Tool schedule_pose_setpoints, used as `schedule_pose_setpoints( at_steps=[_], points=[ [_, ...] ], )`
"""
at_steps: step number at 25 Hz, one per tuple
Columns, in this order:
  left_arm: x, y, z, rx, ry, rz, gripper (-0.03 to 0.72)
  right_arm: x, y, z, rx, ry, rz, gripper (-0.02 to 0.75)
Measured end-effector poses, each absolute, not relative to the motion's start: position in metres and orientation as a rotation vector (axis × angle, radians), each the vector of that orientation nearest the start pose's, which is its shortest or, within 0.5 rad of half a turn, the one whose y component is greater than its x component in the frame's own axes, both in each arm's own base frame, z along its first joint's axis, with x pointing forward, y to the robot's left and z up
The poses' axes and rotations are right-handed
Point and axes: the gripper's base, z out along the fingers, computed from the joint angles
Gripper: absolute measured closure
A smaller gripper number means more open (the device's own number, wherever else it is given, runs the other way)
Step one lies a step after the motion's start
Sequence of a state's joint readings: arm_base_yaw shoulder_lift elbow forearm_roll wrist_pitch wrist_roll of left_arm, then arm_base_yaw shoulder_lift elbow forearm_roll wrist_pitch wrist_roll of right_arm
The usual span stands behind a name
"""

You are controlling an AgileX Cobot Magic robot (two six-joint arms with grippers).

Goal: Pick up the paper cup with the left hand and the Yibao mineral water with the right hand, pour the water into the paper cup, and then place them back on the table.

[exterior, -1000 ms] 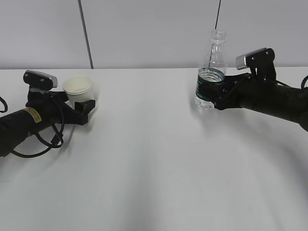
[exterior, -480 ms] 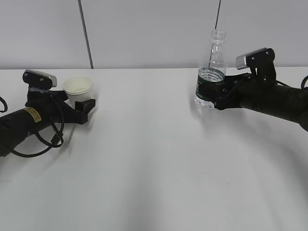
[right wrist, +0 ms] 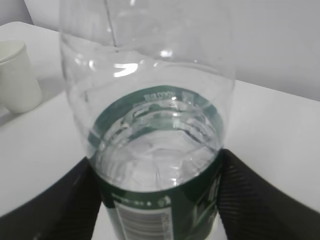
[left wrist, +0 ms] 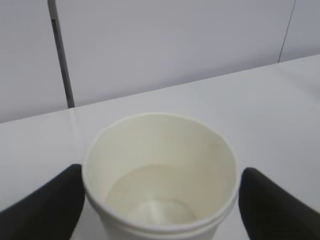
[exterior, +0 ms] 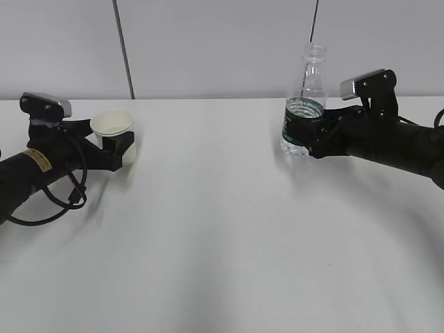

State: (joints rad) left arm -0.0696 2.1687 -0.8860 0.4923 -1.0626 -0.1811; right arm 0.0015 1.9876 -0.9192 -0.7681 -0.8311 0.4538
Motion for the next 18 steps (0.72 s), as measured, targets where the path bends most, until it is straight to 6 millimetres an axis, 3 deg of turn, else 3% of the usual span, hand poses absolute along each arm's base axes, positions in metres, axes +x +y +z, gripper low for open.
schedule_pose_setpoints(
  at_steps=[5,18],
  points=[
    [0.382,-0.064,0.101,0.433,1.677,-0.369,0.116,0.382,0.047,0.143,-0.478,1.8,0.426,0.248],
    [0.381,-0.064,0.101,0.435,1.678,-0.369,0.115,0.386,0.044,0.114,-0.414,1.827,0.418,0.248]
  ],
)
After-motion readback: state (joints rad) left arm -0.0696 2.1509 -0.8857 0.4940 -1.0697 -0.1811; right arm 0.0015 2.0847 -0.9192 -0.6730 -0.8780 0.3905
